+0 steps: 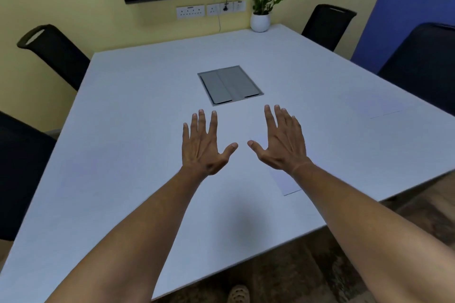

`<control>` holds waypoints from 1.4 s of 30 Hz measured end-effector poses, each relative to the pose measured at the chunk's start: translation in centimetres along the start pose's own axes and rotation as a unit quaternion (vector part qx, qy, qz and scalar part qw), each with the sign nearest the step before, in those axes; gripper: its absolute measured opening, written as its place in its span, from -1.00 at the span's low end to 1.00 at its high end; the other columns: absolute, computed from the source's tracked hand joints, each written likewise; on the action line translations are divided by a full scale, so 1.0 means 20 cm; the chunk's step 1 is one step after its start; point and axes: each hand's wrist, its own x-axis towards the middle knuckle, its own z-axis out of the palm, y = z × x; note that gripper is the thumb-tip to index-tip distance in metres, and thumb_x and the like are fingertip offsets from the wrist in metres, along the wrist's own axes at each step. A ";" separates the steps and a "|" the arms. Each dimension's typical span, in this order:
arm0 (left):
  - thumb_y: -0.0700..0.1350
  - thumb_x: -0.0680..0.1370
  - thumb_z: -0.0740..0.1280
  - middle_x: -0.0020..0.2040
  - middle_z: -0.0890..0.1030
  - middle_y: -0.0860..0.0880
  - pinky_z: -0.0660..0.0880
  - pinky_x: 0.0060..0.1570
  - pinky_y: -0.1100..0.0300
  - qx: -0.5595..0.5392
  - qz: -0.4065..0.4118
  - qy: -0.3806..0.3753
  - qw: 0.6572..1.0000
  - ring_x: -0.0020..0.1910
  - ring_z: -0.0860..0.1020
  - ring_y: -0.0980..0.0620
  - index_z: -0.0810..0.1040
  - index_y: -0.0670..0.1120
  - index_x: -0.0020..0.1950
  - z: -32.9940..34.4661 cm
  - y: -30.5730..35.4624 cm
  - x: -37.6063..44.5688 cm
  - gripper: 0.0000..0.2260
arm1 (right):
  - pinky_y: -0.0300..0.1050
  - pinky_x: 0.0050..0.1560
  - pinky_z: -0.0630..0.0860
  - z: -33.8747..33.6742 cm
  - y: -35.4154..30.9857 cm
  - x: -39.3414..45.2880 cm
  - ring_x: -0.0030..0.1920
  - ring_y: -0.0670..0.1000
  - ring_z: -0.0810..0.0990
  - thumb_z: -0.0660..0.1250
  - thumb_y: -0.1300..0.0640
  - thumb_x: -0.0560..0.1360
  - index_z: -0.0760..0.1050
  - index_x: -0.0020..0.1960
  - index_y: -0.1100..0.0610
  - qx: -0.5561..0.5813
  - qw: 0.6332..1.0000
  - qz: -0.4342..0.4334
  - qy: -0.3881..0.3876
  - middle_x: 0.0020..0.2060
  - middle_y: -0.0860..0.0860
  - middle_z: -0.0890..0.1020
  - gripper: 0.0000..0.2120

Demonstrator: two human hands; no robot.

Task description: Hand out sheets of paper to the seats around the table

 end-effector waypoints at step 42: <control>0.11 0.52 0.33 0.41 0.23 -0.24 0.35 0.27 -0.05 -0.182 -0.403 -0.198 0.875 0.42 0.20 -0.22 0.16 -0.19 0.50 1.03 1.10 0.57 -0.31 | 0.06 0.23 0.40 0.77 1.40 0.59 0.35 0.23 0.33 0.39 -0.15 0.47 0.26 0.40 0.24 0.112 0.930 0.089 -0.340 0.30 0.22 0.38 -0.31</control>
